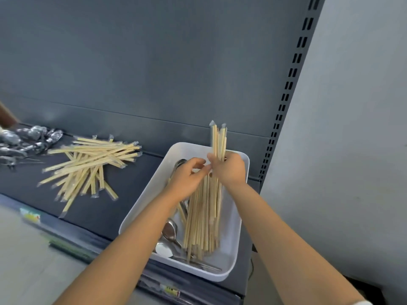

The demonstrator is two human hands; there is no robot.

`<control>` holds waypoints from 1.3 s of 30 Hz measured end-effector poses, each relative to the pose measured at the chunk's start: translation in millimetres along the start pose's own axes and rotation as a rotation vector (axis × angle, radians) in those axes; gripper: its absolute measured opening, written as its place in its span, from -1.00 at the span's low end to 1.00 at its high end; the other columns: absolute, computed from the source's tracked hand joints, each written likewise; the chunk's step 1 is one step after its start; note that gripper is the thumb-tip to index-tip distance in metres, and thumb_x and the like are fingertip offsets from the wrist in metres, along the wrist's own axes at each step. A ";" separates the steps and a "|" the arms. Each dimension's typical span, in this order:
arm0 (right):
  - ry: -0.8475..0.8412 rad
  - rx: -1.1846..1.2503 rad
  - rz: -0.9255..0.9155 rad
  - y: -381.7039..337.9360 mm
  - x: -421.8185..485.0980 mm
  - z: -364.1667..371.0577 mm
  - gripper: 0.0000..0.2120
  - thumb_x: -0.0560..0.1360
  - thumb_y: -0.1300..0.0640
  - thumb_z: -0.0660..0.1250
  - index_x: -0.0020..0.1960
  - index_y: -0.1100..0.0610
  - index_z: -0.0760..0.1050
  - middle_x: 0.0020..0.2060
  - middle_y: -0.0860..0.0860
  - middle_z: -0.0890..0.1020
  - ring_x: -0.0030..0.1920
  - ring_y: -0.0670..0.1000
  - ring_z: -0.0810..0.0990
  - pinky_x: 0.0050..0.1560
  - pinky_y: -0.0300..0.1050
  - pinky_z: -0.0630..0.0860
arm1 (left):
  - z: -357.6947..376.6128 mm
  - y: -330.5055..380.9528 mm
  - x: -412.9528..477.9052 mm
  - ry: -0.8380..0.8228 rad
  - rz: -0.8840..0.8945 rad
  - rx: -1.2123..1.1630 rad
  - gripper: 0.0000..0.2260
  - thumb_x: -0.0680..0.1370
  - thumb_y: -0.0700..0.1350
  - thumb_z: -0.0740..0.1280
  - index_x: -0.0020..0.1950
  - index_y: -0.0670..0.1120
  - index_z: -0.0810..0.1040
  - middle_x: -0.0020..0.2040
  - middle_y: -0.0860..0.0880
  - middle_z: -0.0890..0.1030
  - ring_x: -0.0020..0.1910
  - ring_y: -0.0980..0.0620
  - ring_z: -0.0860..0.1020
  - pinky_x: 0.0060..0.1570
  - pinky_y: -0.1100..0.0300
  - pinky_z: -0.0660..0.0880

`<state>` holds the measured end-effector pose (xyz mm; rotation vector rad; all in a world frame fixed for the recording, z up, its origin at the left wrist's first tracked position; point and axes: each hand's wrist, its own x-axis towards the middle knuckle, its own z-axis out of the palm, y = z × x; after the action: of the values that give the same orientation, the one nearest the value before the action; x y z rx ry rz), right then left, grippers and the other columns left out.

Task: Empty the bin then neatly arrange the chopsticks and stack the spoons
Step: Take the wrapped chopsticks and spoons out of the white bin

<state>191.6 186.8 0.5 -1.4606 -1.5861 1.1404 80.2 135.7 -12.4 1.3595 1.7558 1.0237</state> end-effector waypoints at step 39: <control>0.054 0.727 0.501 -128.1 -45.2 381.7 -0.88 0.45 0.35 0.37 -0.06 0.20 0.53 -0.11 0.16 0.63 -0.16 0.12 0.62 -0.05 0.09 0.60 | -402.1 -197.3 2.9 -0.295 0.047 0.374 -0.85 0.51 0.02 0.40 -0.01 -0.02 0.58 -0.06 0.06 0.64 -0.04 0.07 0.59 0.09 0.12 0.48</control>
<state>-200.5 87.5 -22.2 -1.3712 -0.6321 1.7066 -357.3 39.9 -3.8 1.6897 1.7490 0.4955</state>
